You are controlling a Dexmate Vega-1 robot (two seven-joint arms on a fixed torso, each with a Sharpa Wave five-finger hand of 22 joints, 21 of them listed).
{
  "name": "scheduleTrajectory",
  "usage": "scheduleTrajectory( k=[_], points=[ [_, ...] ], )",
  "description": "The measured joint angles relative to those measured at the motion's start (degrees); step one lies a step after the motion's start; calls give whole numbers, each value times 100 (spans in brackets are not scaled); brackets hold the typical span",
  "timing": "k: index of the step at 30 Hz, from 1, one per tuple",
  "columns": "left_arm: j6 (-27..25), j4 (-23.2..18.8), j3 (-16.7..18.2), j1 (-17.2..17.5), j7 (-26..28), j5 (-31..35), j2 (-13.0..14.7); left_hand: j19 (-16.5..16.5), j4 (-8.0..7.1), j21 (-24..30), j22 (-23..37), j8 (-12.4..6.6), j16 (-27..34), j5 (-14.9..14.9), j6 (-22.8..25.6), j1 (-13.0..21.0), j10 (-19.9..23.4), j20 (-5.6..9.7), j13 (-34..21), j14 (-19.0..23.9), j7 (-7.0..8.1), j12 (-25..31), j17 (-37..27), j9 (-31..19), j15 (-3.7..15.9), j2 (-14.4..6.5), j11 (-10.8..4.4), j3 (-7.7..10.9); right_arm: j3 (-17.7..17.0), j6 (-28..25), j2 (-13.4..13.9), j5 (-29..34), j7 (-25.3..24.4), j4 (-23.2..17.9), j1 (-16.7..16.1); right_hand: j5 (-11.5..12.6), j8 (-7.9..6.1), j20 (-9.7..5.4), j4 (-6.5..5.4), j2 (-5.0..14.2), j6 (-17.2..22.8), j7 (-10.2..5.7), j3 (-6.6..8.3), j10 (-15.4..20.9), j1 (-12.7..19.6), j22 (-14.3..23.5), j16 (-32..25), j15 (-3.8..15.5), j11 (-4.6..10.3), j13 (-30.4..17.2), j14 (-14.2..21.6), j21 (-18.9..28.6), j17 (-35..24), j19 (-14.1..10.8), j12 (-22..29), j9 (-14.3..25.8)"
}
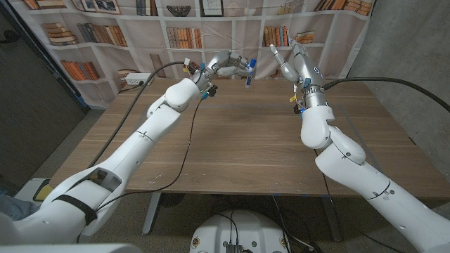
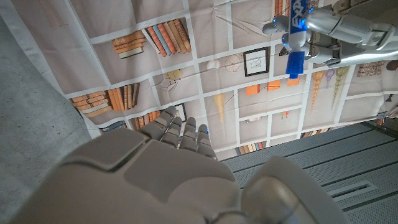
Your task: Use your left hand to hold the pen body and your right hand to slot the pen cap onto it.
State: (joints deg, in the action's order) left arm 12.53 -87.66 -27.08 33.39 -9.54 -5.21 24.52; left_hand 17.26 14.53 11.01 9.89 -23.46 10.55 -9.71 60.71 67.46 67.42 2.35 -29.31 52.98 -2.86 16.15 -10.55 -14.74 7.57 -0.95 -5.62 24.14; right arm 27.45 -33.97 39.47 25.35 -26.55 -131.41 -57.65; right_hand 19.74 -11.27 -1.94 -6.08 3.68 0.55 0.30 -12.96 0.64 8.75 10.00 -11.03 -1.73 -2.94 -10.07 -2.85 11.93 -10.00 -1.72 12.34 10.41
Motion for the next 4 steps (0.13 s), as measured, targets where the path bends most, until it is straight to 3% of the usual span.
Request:
scheduleTrajectory(
  k=[4],
  points=[
    [-6, -26, 2, 26, 45, -1, 0, 0, 0, 0, 0, 4, 0, 3, 0, -78, 0, 0, -2, 0, 0, 2, -26, 0, 0, -65, 0, 0, -60, -47, 74, -90, -60, -73, -73, 0, -40, 0, 0, 28, 39, 0, 0, 61, 28, 0, 0, 0, 0, 0, 0, 0, 0, 0, 0, 0]
  ],
)
